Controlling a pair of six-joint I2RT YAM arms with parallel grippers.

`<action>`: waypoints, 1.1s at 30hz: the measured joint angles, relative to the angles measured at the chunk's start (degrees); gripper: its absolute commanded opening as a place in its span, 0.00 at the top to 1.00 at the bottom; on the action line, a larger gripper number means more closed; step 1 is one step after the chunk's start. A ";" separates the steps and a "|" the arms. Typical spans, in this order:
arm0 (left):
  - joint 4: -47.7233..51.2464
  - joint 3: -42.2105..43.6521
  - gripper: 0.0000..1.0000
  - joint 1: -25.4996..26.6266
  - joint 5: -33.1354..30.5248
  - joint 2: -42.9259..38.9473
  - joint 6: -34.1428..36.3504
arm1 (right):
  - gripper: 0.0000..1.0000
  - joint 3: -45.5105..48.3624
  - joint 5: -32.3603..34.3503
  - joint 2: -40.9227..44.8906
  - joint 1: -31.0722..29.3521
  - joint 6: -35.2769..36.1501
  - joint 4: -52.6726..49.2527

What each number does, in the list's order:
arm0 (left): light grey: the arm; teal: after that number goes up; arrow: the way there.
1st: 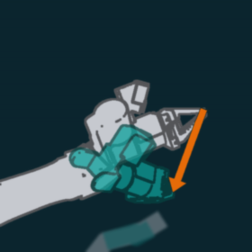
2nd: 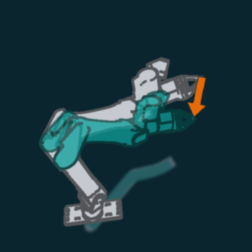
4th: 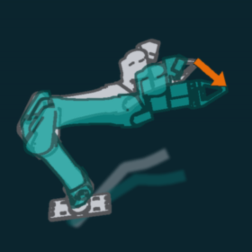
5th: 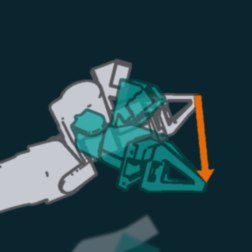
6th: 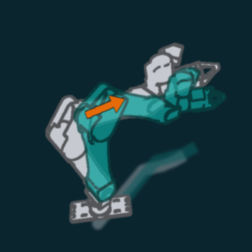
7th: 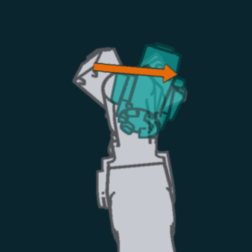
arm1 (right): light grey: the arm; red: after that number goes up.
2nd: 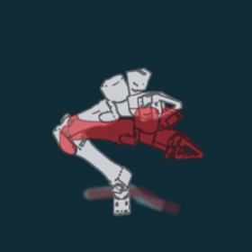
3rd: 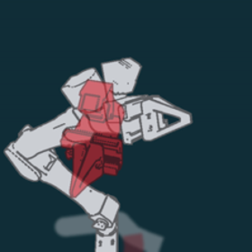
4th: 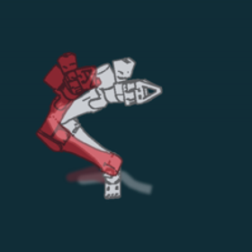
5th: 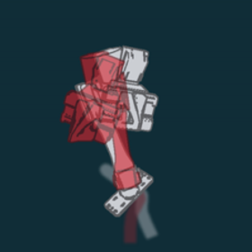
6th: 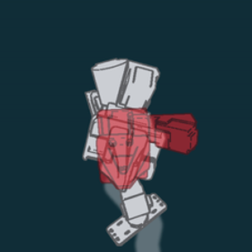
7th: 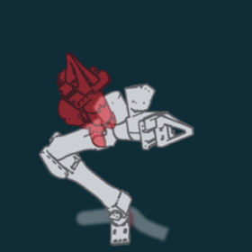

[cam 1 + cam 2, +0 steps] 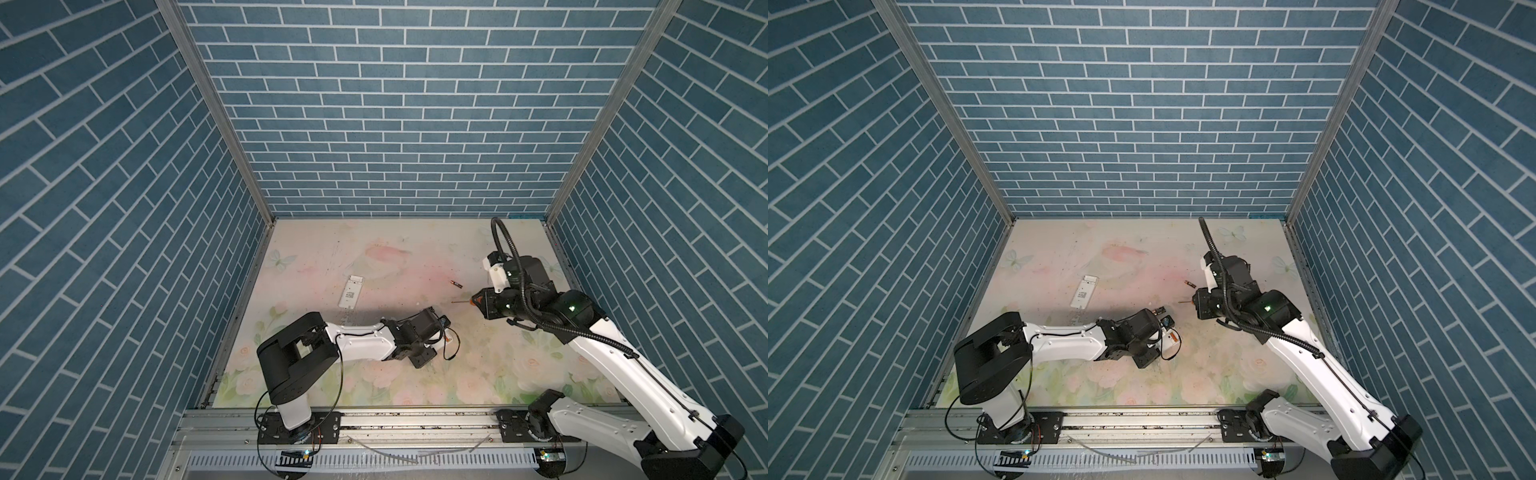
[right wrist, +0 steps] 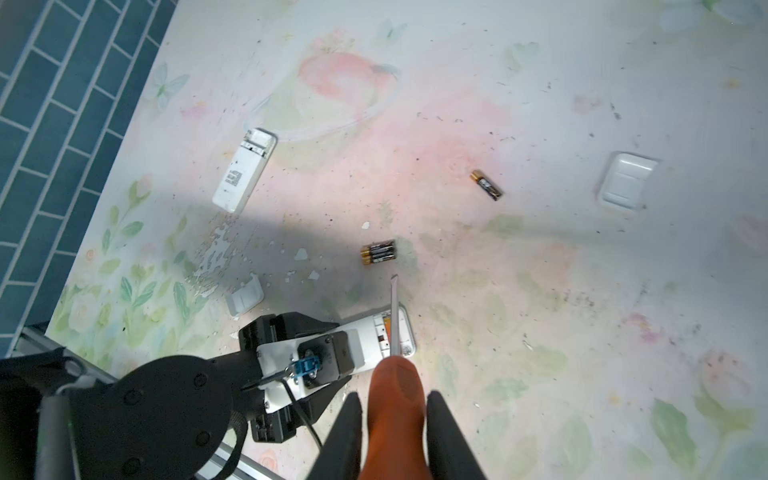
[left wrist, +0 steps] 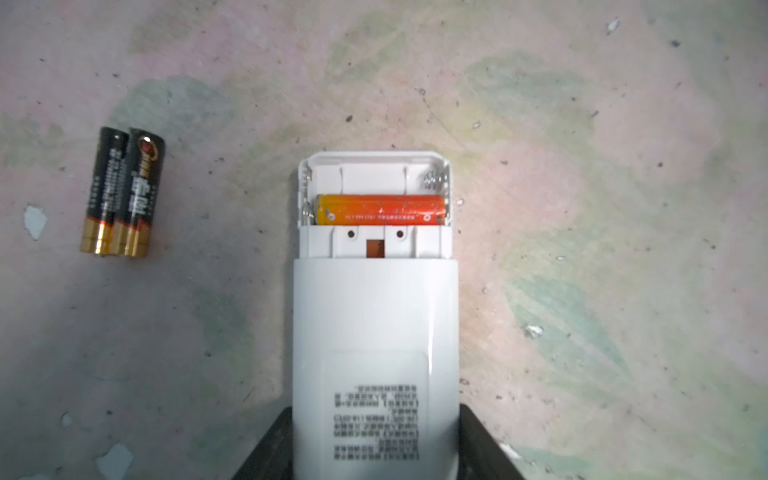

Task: Unload the batteries from the remote control
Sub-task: 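Raise the screwdriver away from the remote with the right gripper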

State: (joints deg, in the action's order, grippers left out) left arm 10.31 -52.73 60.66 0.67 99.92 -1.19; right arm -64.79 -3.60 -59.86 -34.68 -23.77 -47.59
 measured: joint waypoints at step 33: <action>-5.57 -0.35 0.78 0.59 -8.55 1.60 6.10 | 1.00 -6.23 -18.12 -14.71 19.34 -42.01 -16.33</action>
State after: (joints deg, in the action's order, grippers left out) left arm 4.73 -53.08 61.25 -7.88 101.51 4.91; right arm -71.02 -21.71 -74.56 -15.33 -65.78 -63.92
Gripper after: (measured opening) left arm 0.569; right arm 0.264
